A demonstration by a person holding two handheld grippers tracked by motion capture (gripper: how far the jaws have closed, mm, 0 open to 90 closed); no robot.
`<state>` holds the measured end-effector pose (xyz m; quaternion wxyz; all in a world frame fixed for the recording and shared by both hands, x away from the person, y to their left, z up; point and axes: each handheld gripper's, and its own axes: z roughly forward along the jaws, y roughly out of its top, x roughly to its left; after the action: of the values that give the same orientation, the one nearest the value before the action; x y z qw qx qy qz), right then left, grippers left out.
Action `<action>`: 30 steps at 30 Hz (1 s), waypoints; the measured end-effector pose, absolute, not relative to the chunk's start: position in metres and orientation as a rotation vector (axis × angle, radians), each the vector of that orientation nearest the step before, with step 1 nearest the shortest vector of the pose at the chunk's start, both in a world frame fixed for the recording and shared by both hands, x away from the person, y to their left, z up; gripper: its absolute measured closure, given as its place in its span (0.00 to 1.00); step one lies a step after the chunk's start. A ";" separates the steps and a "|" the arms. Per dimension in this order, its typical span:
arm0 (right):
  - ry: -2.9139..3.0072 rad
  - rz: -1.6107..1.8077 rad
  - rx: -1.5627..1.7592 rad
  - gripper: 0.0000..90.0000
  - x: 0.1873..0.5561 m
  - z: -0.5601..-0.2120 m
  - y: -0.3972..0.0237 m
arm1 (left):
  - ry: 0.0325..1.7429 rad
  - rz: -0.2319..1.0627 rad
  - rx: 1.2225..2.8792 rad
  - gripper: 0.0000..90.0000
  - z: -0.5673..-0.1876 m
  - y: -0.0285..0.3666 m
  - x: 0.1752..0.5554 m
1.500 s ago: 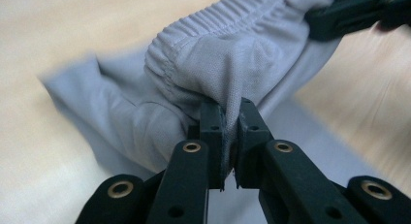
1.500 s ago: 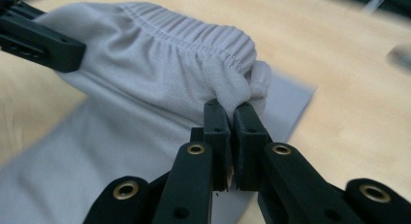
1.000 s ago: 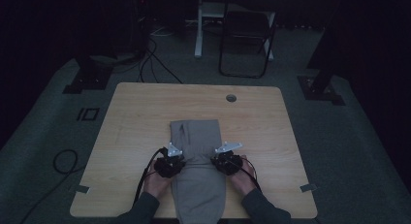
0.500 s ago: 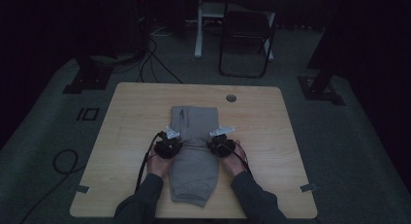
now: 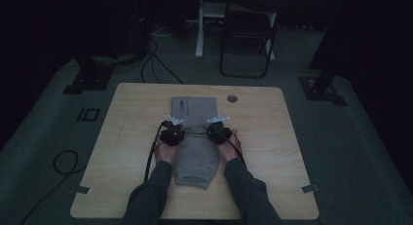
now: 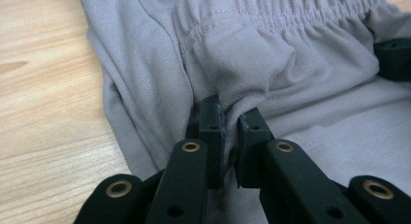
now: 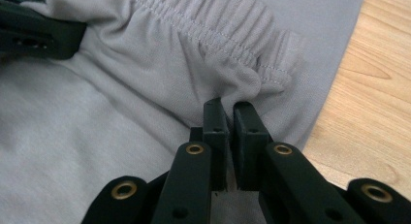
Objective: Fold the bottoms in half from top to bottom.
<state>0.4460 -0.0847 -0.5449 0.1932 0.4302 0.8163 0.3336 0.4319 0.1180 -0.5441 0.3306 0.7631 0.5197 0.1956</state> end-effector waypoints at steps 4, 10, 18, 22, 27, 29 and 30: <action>2.250 0.980 1.214 0.97 0.446 -0.536 -0.092 | 1.318 0.498 1.986 0.94 -0.527 0.121 0.434; 2.170 1.051 1.168 0.97 0.444 -0.503 -0.103 | 1.241 0.517 1.926 0.94 -0.487 0.123 0.434; 2.096 1.130 1.031 0.97 0.424 -0.463 -0.115 | 1.119 0.523 1.866 0.94 -0.447 0.128 0.404; 2.109 1.180 0.989 0.97 0.404 -0.458 -0.121 | 1.094 0.508 1.864 0.94 -0.451 0.132 0.382; 2.189 1.191 0.978 0.97 0.378 -0.477 -0.123 | 1.097 0.461 1.902 0.94 -0.482 0.137 0.358; 2.236 1.159 0.976 0.97 0.368 -0.493 -0.121 | 1.097 0.445 1.938 0.94 -0.500 0.137 0.352; 2.257 1.142 0.979 0.97 0.364 -0.501 -0.120 | 1.110 0.435 1.956 0.94 -0.509 0.137 0.350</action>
<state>0.3645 -0.1195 -0.5011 0.2130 0.3528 0.8130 0.4113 0.3502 0.1369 -0.5088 0.4125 0.7779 0.4414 0.1730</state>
